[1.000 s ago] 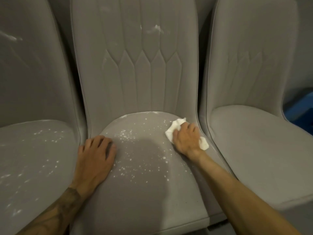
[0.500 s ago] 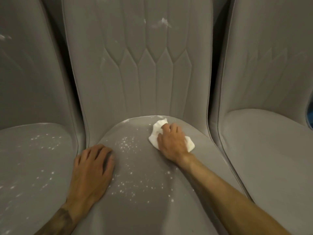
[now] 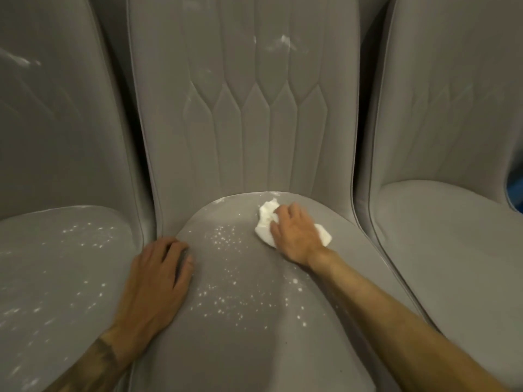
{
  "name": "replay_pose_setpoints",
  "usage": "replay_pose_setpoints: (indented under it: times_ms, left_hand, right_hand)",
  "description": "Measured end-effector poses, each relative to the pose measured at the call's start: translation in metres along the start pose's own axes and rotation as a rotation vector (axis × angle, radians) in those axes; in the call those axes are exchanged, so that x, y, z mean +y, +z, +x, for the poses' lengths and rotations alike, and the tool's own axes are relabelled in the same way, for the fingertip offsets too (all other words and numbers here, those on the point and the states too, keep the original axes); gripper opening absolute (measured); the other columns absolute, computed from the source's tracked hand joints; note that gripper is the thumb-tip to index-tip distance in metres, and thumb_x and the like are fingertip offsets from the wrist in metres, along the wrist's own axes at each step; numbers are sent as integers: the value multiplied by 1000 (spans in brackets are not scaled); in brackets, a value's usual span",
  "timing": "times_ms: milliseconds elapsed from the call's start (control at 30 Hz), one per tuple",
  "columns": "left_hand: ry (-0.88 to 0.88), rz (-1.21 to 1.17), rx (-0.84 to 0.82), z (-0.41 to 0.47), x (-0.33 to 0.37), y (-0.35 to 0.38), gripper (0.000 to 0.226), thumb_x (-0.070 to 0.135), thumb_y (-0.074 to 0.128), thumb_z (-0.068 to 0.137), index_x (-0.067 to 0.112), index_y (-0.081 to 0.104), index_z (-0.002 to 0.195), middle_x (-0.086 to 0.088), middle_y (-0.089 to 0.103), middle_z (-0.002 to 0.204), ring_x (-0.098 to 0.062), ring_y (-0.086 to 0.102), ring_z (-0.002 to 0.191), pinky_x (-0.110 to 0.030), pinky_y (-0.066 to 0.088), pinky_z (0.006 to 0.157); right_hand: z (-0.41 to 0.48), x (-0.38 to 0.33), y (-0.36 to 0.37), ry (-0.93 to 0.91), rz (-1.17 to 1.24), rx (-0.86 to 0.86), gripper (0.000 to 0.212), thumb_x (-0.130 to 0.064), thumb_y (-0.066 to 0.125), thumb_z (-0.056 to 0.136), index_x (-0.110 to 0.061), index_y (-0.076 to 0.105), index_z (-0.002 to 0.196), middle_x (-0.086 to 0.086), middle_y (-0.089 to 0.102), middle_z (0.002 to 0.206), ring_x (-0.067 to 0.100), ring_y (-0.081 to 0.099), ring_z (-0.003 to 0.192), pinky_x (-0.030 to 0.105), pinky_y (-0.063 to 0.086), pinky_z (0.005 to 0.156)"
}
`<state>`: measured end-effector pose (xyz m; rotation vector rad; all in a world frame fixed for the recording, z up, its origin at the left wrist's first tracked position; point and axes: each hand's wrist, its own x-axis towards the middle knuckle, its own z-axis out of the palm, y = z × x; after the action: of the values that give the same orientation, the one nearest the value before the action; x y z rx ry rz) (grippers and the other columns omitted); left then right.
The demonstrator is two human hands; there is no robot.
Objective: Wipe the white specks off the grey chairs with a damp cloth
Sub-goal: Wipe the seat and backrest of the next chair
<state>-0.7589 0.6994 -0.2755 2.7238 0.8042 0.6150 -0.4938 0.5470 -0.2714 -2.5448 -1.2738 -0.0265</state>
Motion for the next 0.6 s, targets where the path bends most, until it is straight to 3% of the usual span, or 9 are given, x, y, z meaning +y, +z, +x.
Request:
replay_pose_setpoints:
  times_ms: [167, 233, 333, 400, 533, 600]
  left_hand:
    - [-11, 29, 13, 0, 1, 1, 26, 39, 38, 103, 22, 57, 110, 2, 53, 118, -22, 52, 103, -39, 42, 89]
    - [-5, 39, 17, 0, 0, 3, 24, 38, 39, 103, 22, 56, 110, 2, 53, 118, -23, 51, 103, -40, 43, 89]
    - [-7, 31, 21, -1, -1, 2, 24, 37, 39, 103, 22, 57, 109, 2, 53, 117, -23, 51, 101, -41, 44, 89]
    - [-7, 40, 20, 0, -2, 3, 27, 38, 38, 103, 21, 57, 110, 1, 54, 118, -24, 52, 102, -42, 44, 89]
    - [-15, 48, 11, -1, 1, 4, 31, 38, 35, 102, 20, 58, 112, -1, 55, 120, -26, 53, 105, -44, 46, 92]
    - [-27, 49, 15, 0, 3, 2, 32, 38, 36, 101, 18, 59, 111, -3, 56, 120, -27, 54, 106, -45, 47, 92]
  right_hand:
    - [16, 32, -14, 352, -222, 70, 35, -33, 37, 102, -6, 45, 124, 19, 47, 128, 35, 45, 112, 43, 35, 92]
    - [22, 6, -6, 312, -185, 52, 37, -31, 35, 102, -5, 44, 127, 20, 48, 131, 35, 44, 115, 43, 33, 95]
    - [13, -28, 13, 13, -15, -21, 40, -35, 36, 103, -6, 43, 130, 18, 46, 126, 36, 43, 111, 44, 34, 96]
    - [12, -16, 6, -61, -6, -42, 36, -36, 37, 104, -8, 45, 125, 16, 46, 122, 35, 43, 109, 42, 34, 95]
    - [32, 21, -10, 200, -217, 8, 36, -32, 35, 104, -5, 45, 126, 19, 47, 128, 34, 44, 112, 41, 31, 95]
    - [38, 0, -3, 214, -231, 19, 39, -30, 37, 102, -3, 43, 130, 19, 48, 131, 34, 44, 113, 41, 31, 95]
